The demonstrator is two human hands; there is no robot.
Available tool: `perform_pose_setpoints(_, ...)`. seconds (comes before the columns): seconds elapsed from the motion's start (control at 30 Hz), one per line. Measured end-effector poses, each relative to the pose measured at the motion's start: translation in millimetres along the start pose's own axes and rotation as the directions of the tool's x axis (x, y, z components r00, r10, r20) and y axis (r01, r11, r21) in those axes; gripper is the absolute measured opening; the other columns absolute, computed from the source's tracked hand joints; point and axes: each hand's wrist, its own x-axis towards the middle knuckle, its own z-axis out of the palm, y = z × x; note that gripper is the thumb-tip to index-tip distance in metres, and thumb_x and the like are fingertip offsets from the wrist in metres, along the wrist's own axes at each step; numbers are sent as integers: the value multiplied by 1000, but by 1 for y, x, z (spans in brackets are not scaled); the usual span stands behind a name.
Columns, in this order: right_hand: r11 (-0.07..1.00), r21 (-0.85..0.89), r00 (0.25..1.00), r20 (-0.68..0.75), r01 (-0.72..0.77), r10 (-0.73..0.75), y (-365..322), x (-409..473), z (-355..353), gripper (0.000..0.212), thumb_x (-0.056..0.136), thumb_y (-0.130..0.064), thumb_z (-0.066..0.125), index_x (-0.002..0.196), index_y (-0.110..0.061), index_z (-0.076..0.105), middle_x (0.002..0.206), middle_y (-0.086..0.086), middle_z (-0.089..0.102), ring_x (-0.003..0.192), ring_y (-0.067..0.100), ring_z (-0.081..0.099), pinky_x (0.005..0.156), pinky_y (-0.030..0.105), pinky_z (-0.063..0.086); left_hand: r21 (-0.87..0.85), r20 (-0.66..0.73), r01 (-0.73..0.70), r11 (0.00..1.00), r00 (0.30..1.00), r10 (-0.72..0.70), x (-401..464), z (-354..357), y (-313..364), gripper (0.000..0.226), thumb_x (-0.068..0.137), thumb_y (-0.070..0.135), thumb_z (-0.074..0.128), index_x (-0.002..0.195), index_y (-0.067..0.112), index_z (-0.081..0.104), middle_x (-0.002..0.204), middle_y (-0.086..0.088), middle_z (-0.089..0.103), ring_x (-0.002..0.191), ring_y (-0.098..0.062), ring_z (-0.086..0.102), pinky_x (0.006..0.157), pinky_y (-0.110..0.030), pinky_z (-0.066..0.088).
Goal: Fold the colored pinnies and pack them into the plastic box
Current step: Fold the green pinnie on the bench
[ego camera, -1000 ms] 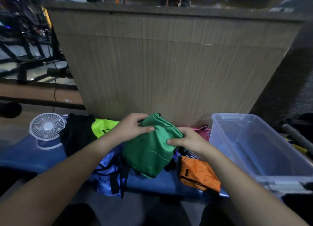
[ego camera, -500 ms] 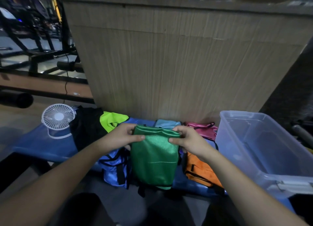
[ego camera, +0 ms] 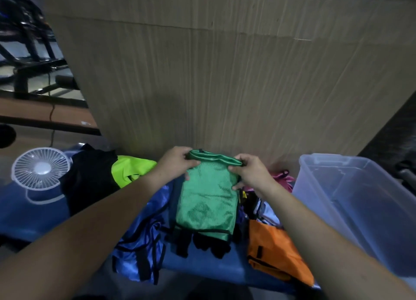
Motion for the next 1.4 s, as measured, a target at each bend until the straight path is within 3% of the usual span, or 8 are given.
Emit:
perform_pose_setpoints(0.17, 998, 56, 1000, -24, 1, 1, 21, 20, 3, 16, 92, 3, 65, 83, -10, 62, 88, 11, 56, 82, 23, 64, 64, 37, 63, -214, 100, 132, 968, 989, -113, 12, 15, -23, 53, 97, 18, 64, 147, 12, 45, 143, -16, 52, 83, -25, 76, 57, -31, 60)
perform_pose_setpoints(0.37, 968, -137, 978, 11, 208, -208, 46, 0, 7, 26, 83, 5, 71, 80, -20, 67, 79, -4, 64, 77, 10, 61, 81, 36, 54, -306, 175, 154, 940, 979, -104, -20, 14, -39, 40, 93, 6, 69, 131, 6, 58, 125, -10, 66, 106, -17, 71, 95, -38, 57)
perform_pose_setpoints(0.5, 878, -296, 925, 61, 376, -375, 51, -22, 13, 26, 78, 6, 73, 85, -18, 67, 86, -4, 65, 82, 1, 60, 79, 19, 43, -205, 153, -31, 978, 986, 63, -42, 14, -48, 21, 89, -2, 69, 107, 10, 71, 106, 5, 71, 100, -9, 66, 91, -24, 51)
perform_pose_setpoints(0.73, 741, -379, 831, 219, 555, -511, 67, -55, 19, 25, 69, 0, 60, 87, -16, 67, 102, 2, 59, 100, 16, 59, 89, 24, 44, -87, 269, -244, 966, 928, 258, -74, 19, -62, 41, 84, -1, 75, 92, 39, 73, 136, 2, 56, 130, -4, 51, 108, -23, 40)
perform_pose_setpoints(0.93, 569, -507, 761, 383, 647, -524, 87, -72, 27, 21, 72, -5, 67, 88, -18, 65, 111, 1, 52, 107, 18, 46, 100, 17, 33, 42, 366, -297, 954, 893, 262, -91, 26, -71, 21, 80, 10, 81, 90, 28, 74, 145, 15, 42, 136, 8, 37, 108, -11, 27)
perform_pose_setpoints(1.13, 392, -656, 753, 456, 645, -475, 102, -75, 28, 14, 79, -43, 67, 84, -30, 69, 116, -10, 51, 118, 14, 45, 102, 33, 33, 308, 386, -338, 890, 899, 208, -101, 32, -80, 33, 68, 53, 82, 97, 42, 71, 150, 38, 21, 142, 7, 5, 113, -39, 6)
perform_pose_setpoints(1.27, 448, -662, 779, 359, 601, -515, 101, -73, 30, 30, 90, -52, 52, 86, -29, 71, 110, -14, 55, 112, 10, 47, 94, 32, 30, 280, 245, -301, 911, 940, 236, -106, 36, -83, 49, 72, 85, 53, 93, 45, 72, 149, 39, 29, 143, -2, 12, 115, -48, 11)
perform_pose_setpoints(1.4, 549, -666, 820, 172, 505, -546, 95, -63, 38, 15, 89, -38, 65, 100, -28, 66, 110, -11, 54, 105, 13, 48, 86, 32, 33, 92, -91, -134, 987, 986, 142, -101, 46, -89, 27, 80, 41, 78, 102, 40, 62, 136, 19, 42, 124, -15, 45, 107, -44, 38)
